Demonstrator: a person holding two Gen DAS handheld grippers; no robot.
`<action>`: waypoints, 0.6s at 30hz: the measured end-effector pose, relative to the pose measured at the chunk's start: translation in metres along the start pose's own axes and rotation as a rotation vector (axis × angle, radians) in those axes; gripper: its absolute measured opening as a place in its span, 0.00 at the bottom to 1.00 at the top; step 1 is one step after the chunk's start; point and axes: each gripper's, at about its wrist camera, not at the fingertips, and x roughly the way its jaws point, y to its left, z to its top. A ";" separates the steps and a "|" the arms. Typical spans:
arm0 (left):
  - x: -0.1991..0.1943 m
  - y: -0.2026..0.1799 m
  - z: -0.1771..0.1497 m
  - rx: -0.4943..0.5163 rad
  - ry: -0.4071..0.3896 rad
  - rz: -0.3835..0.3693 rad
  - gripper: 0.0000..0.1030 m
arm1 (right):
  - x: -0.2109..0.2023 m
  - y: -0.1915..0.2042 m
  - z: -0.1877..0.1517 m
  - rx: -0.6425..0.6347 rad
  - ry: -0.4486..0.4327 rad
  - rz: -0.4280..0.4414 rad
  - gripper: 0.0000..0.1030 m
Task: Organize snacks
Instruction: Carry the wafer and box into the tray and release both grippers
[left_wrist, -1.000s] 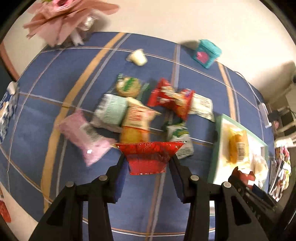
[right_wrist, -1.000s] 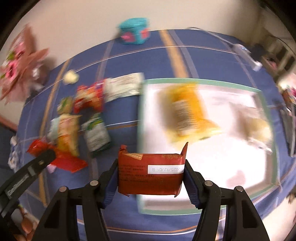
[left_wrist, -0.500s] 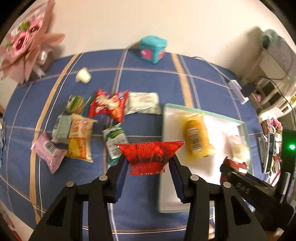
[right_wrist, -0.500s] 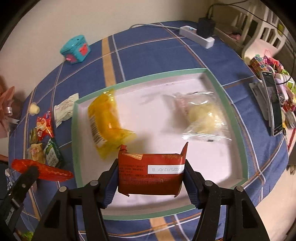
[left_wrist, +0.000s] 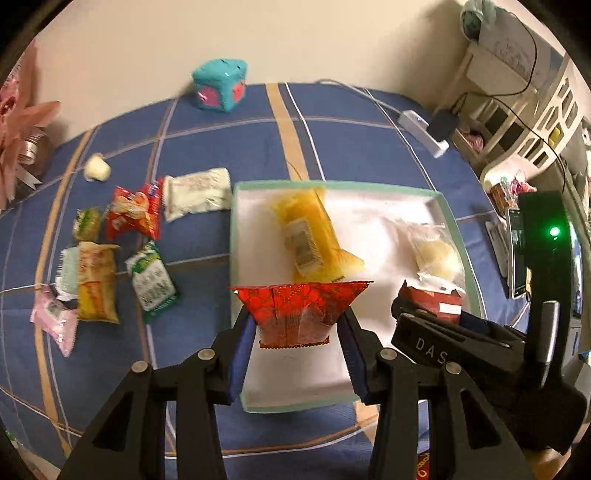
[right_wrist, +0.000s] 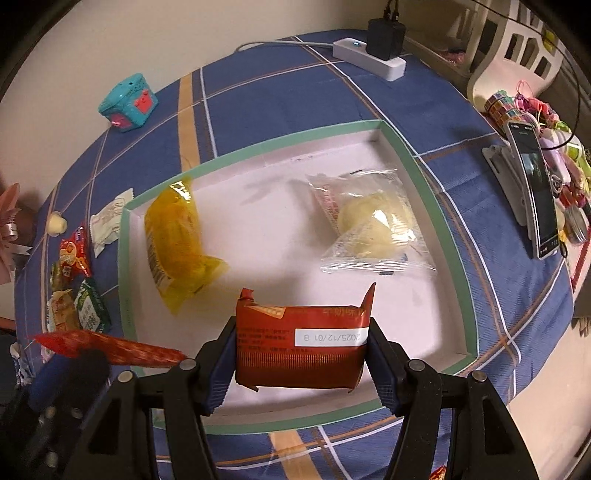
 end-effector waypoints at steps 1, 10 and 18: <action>0.003 -0.001 0.000 0.000 0.008 -0.004 0.46 | 0.000 -0.002 0.000 0.004 0.002 -0.002 0.66; 0.020 0.005 0.000 -0.066 0.052 0.009 0.61 | 0.003 -0.015 0.003 0.046 0.006 -0.005 0.71; 0.030 0.022 0.000 -0.120 0.087 0.065 0.69 | 0.000 -0.008 0.004 0.008 -0.011 -0.008 0.85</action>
